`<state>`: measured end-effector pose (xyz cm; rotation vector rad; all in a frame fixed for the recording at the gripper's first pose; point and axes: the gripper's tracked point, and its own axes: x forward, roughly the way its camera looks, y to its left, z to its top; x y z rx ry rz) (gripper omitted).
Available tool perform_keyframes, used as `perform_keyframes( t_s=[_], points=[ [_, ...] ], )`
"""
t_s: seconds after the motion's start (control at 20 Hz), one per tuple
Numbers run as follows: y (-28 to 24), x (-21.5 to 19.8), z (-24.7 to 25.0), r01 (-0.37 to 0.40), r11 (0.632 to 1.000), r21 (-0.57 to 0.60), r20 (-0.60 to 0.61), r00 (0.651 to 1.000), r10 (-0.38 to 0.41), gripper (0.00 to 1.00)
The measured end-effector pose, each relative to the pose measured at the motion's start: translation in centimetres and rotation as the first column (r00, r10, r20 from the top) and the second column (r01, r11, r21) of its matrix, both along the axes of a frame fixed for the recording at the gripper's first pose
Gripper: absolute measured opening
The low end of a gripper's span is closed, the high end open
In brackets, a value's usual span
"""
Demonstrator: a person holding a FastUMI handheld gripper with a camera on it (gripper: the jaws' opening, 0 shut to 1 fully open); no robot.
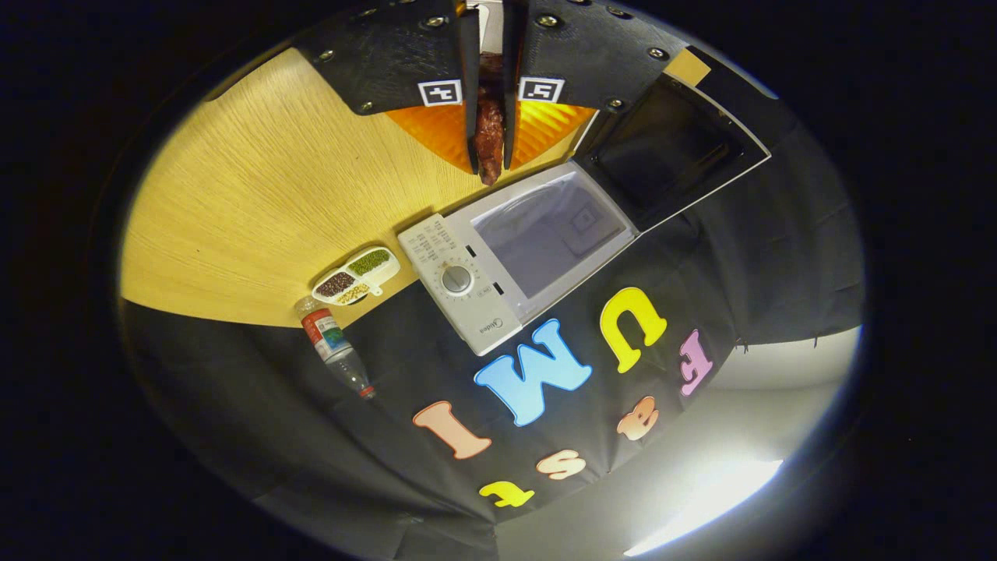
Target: Open the microwave, put the food inside, and close the microwave door.
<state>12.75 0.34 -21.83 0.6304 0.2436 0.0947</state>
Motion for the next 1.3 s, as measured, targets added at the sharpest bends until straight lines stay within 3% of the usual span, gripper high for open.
perform_keyframes(
  t_s=[0.25,0.85,1.3],
  points=[
    [2.5,2.6,3.3,-0.020,1.000,-0.015,0.038,0.999,0.021,0.12],
    [11.6,12.9,4.9,-0.053,0.977,-0.206,0.098,0.992,0.074,0.12],
    [15.2,23.6,4.2,0.025,0.959,-0.282,0.114,0.993,0.007,0.12]
  ],
)
